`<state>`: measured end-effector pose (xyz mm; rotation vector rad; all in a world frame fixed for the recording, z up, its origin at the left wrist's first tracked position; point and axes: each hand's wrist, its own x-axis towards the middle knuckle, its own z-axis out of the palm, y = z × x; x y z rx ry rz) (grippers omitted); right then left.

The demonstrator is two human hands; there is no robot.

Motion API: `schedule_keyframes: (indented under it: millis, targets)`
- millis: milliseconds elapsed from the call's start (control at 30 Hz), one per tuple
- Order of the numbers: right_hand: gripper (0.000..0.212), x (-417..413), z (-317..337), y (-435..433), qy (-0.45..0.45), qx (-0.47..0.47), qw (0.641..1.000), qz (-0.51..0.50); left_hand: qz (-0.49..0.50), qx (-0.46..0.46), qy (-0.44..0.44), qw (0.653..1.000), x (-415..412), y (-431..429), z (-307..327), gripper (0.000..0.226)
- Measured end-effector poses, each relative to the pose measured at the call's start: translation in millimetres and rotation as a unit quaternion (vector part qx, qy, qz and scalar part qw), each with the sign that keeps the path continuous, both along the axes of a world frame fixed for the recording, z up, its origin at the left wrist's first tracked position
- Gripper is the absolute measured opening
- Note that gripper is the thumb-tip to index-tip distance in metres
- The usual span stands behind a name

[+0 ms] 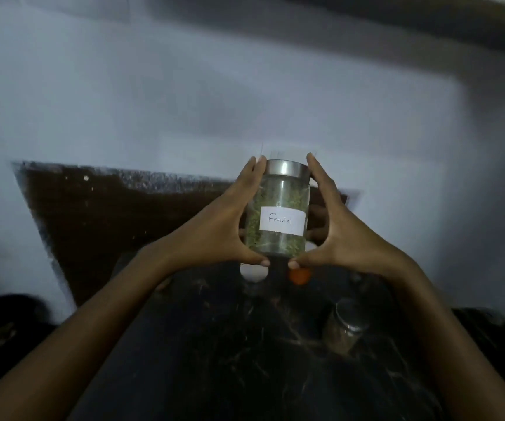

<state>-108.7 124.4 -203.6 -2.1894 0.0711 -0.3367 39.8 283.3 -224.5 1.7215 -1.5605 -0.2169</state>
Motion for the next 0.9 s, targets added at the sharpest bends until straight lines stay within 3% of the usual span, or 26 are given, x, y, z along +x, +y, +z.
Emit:
schedule_keyframes:
  millis: [333,500,633,733,767,867,900]
  targets:
    - [0.129,31.4,125.7,-24.8,-0.164,-0.17,0.971,-0.022,0.038,-0.122,-0.222,0.967,33.2,-30.6,126.2,0.128]
    - [0.129,51.5,178.4,-35.0,-0.225,-0.219,0.949,-0.036,0.053,-0.18,-0.277,0.942,54.2,-44.2,177.5,0.124]
    - [0.129,73.7,217.5,-44.1,-0.28,-0.235,0.93,-0.041,0.106,-0.233,-0.355,0.899,66.8,-53.1,209.9,0.112]
    - [0.127,90.7,243.5,-50.7,-0.315,-0.256,0.912,-0.057,0.143,-0.264,-0.36,0.883,78.1,-58.6,225.8,0.11]
    - [0.126,96.0,251.5,-54.0,-0.323,-0.254,0.91,-0.06,0.17,-0.264,-0.379,0.871,83.9,-60.8,228.3,0.108]
    - [0.123,112.6,274.9,-64.8,-0.344,-0.245,0.904,-0.072,0.322,-0.242,-0.483,0.778,112.4,-68.6,234.0,0.093]
    - [0.124,117.7,281.9,-67.6,-0.345,-0.245,0.903,-0.078,0.364,-0.218,-0.488,0.763,122.8,-71.6,235.1,0.088]
